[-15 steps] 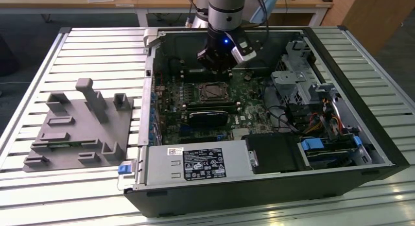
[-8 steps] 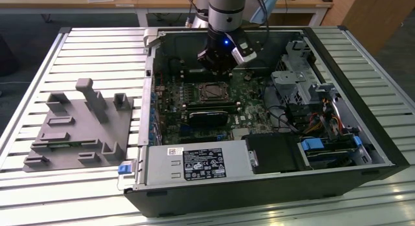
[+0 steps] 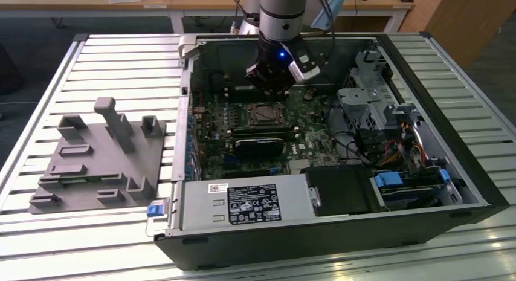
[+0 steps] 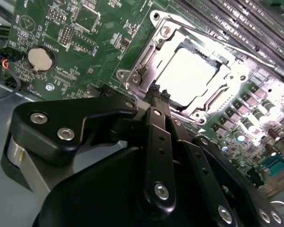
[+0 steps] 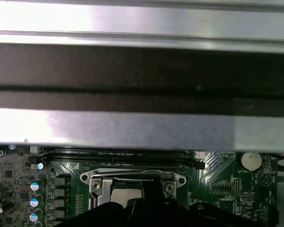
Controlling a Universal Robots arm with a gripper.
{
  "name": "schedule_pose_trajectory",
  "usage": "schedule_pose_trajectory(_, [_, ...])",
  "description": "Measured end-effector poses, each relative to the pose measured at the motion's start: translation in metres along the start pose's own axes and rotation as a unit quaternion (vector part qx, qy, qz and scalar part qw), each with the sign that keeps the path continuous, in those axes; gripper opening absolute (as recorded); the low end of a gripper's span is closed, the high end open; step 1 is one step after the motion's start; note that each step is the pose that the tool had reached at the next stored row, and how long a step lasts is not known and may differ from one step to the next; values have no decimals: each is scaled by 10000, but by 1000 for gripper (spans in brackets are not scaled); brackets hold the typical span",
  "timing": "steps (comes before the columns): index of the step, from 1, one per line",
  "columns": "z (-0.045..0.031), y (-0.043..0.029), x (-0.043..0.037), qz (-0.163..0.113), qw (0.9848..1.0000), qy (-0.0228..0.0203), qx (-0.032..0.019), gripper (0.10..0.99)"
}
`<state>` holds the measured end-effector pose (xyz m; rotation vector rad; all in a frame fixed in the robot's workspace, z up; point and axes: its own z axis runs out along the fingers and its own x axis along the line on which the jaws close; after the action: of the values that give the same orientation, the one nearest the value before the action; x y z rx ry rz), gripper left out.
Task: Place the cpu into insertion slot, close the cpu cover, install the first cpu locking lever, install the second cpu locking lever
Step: 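Install the second cpu locking lever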
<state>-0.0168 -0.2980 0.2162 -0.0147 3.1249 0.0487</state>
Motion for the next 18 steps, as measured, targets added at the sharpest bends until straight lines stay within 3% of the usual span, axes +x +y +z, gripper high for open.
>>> schedule_pose_trajectory(6, [-29, -12, 0, 0, 10000, 0, -1, 106])
schedule_pose_trajectory(14, [-298, -4, -5, 0, 10000, 1, -2, 106])
schedule_pose_trajectory(18, [-313, -40, -5, 1, 10000, 23, -18, 106])
